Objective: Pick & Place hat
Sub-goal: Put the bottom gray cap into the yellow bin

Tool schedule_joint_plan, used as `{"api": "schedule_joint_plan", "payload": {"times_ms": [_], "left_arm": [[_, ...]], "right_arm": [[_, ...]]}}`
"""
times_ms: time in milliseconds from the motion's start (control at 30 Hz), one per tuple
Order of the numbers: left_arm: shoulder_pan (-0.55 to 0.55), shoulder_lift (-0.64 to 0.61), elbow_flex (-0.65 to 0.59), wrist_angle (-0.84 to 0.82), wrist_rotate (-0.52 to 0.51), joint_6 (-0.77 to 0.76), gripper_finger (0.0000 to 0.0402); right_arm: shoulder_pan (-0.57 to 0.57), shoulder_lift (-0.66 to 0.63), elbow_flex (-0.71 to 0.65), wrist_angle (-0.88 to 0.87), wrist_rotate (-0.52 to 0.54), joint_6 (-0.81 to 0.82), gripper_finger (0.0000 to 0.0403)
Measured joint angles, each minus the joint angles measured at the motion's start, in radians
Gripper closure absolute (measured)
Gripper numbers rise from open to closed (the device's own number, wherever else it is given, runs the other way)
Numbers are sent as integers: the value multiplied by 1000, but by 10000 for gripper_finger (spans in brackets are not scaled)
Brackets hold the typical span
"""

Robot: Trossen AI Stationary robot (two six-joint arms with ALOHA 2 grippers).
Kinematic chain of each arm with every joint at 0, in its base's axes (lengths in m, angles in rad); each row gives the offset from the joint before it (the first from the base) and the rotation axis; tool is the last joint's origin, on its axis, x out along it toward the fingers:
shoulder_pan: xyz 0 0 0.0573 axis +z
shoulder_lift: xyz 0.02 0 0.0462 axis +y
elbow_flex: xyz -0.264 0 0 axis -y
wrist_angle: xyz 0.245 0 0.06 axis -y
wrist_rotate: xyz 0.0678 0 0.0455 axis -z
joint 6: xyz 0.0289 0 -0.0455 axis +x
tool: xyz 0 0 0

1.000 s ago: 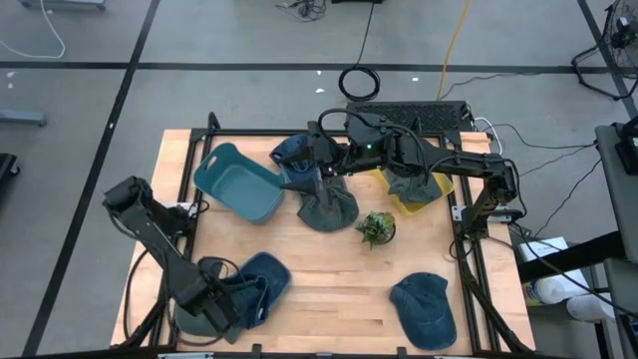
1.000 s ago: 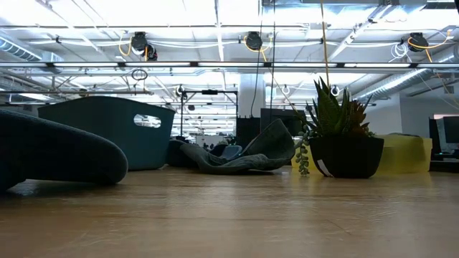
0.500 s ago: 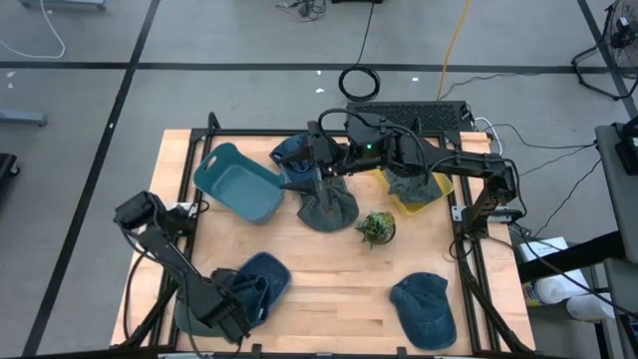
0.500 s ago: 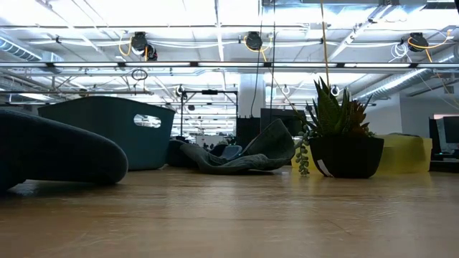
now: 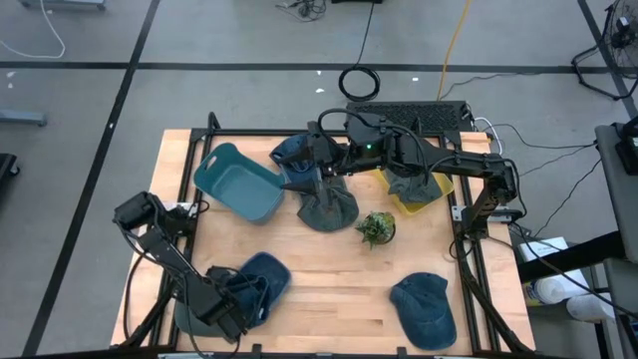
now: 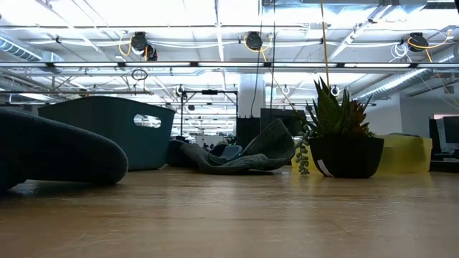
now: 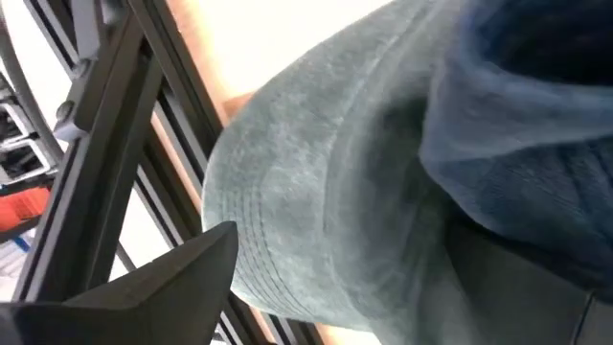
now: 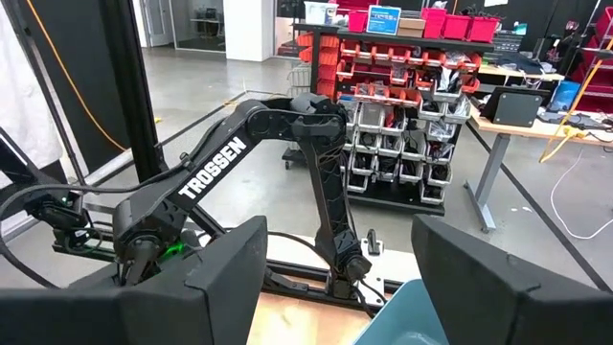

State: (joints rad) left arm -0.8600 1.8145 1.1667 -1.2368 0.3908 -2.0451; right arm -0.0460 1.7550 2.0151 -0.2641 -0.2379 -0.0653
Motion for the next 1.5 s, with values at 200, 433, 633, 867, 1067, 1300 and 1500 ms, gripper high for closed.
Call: {"api": "schedule_joint_plan", "payload": {"times_ms": [200, 433, 633, 867, 1067, 1300, 1500], "left_arm": [[0, 0, -10, 10, -25, 41, 35], [0, 0, -10, 11, -26, 55, 123], [0, 0, -10, 11, -27, 55, 210], [0, -1, -10, 5, -34, 69, 308], [21, -13, -9, -8, 2, 180, 389], [93, -26, 31, -223, 10, 377, 395], [151, -44, 54, -303, -35, 497, 396]], "right_arm": [[0, 0, 0, -2, 0, 0, 156], [0, 0, 0, -3, 0, 0, 156], [0, 0, 0, -3, 0, 0, 156], [0, 0, 0, -3, 1, -3, 156], [0, 0, 0, -3, 1, -10, 156], [-1, 0, 0, -3, 1, -7, 156], [-1, 0, 0, -9, 1, -7, 156]]}}
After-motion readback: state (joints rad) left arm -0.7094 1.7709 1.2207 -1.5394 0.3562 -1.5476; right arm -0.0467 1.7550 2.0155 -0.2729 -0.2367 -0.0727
